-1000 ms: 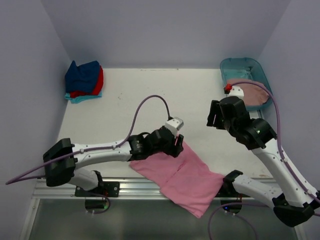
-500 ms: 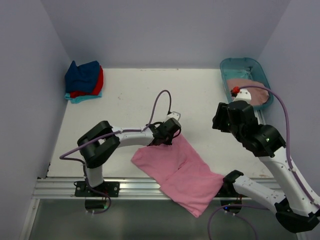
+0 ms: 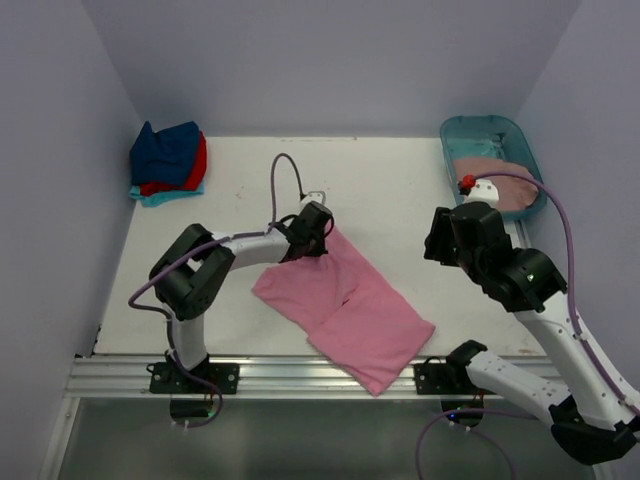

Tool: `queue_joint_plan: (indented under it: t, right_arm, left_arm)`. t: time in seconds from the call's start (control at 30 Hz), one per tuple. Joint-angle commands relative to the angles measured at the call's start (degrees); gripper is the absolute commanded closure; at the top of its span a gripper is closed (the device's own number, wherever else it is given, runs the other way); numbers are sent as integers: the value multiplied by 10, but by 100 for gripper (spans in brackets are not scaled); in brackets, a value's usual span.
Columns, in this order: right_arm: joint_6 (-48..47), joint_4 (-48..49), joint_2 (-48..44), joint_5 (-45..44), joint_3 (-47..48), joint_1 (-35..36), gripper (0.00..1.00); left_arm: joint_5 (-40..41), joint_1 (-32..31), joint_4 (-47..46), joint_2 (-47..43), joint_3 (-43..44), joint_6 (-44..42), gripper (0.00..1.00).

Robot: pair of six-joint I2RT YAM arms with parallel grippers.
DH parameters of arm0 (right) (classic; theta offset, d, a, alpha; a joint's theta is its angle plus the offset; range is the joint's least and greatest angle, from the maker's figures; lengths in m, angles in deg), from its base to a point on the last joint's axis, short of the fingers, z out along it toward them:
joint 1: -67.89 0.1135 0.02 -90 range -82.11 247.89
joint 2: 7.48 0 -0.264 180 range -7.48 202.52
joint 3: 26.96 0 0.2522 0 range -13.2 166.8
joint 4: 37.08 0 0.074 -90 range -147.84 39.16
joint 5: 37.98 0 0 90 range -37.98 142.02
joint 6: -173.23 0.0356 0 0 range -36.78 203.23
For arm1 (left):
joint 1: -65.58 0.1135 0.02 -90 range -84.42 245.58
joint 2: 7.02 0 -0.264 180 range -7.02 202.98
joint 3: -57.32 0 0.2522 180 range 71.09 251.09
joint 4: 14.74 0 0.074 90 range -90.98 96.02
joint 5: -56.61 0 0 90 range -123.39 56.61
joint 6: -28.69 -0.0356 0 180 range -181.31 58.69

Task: Fold and stack the t-shirts
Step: Flatten out the tshirt

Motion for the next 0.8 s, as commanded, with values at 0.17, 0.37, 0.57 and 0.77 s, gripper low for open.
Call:
queue_joint_plan:
  t: [0.17, 0.37, 0.57, 0.77]
  right_arm:
    - [-11, 37, 33, -19, -26, -1, 47]
    - [-10, 147, 91, 70, -106, -1, 47]
    - [-5, 290, 242, 212, -139, 33, 47]
    - [-17, 295, 390, 219, -34, 112, 46]
  left_arm:
    - [37, 151, 111, 28, 90, 17, 100]
    - [33, 202, 103, -49, 45, 58, 100]
    - [32, 215, 85, -94, -16, 66, 100]
    - [17, 225, 76, -98, -39, 70, 100]
